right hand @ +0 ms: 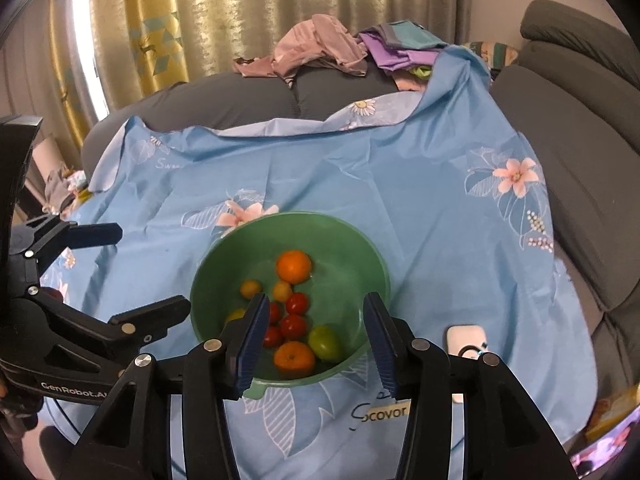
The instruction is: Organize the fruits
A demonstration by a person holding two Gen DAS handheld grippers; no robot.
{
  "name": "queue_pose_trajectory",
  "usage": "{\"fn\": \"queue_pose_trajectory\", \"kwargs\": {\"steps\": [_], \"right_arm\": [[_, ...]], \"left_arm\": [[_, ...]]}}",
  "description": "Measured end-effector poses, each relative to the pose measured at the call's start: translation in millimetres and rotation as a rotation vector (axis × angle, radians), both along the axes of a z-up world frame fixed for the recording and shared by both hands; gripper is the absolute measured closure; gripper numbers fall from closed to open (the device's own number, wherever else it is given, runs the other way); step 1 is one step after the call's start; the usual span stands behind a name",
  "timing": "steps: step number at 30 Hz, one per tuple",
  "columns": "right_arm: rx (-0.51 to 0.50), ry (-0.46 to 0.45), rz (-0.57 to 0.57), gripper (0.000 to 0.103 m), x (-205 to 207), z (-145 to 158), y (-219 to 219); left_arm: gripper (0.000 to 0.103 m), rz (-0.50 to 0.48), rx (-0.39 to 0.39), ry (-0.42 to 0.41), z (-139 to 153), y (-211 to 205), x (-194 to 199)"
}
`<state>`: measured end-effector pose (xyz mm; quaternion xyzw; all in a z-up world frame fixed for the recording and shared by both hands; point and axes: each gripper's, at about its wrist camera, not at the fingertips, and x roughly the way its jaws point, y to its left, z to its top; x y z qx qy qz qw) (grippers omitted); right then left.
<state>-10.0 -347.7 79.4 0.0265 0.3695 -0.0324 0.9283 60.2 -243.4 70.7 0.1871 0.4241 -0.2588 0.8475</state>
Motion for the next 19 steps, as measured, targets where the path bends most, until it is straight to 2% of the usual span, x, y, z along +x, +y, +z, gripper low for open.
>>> {"fn": "queue_pose_trajectory", "kwargs": {"steps": [4, 14, 19], "right_arm": [[-0.036, 0.015, 0.002, 0.054, 2.2, 1.7, 2.3], [-0.03, 0.02, 0.001, 0.054, 3.2, 3.1, -1.9], [-0.029, 0.024, -0.006, 0.054, 3.7, 2.8, -4.7]], "left_arm": [[0.001, 0.006, 0.018, -0.017, 0.8, -2.2, 0.3], [0.001, 0.02, 0.053, -0.037, 0.8, -7.2, 4.0], [0.001, 0.028, 0.041, -0.032, 1.6, -7.0, 4.9]]}}
